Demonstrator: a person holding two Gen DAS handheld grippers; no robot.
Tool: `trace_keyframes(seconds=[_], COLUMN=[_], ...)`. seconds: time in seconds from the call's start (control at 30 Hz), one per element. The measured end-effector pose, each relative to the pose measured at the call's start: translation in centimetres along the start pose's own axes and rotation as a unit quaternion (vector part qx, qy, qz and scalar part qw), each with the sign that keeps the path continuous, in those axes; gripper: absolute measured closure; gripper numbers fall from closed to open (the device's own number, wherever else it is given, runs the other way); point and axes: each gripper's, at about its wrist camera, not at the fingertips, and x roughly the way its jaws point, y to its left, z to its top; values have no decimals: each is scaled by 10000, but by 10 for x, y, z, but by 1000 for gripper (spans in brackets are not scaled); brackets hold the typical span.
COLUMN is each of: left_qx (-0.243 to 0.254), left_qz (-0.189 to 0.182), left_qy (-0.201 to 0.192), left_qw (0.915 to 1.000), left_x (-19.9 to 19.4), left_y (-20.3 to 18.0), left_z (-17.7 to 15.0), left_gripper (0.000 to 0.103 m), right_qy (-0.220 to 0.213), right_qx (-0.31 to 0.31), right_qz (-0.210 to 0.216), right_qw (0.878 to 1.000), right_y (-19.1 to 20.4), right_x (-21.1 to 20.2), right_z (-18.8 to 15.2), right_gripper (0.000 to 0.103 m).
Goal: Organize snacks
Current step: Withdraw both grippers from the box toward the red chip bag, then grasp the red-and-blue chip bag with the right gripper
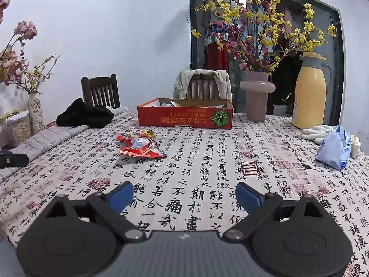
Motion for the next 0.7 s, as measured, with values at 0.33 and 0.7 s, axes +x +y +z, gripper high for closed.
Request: trace_keyframes(seconds=[0.33, 0.7], left_qx=[58, 421], left_qz=[51, -138], left_qy=[71, 348], left_qw=[9999, 9984], left_x=[31, 105], left_y=[8, 9], left_z=[18, 51], left_gripper=[0, 0], right_qy=[294, 829], right_qx=[130, 498], right_qz=[153, 818], right_qw=[9994, 9919], right_y=[10, 31], right_x=[38, 105], right_z=[17, 39], right_gripper=[8, 17])
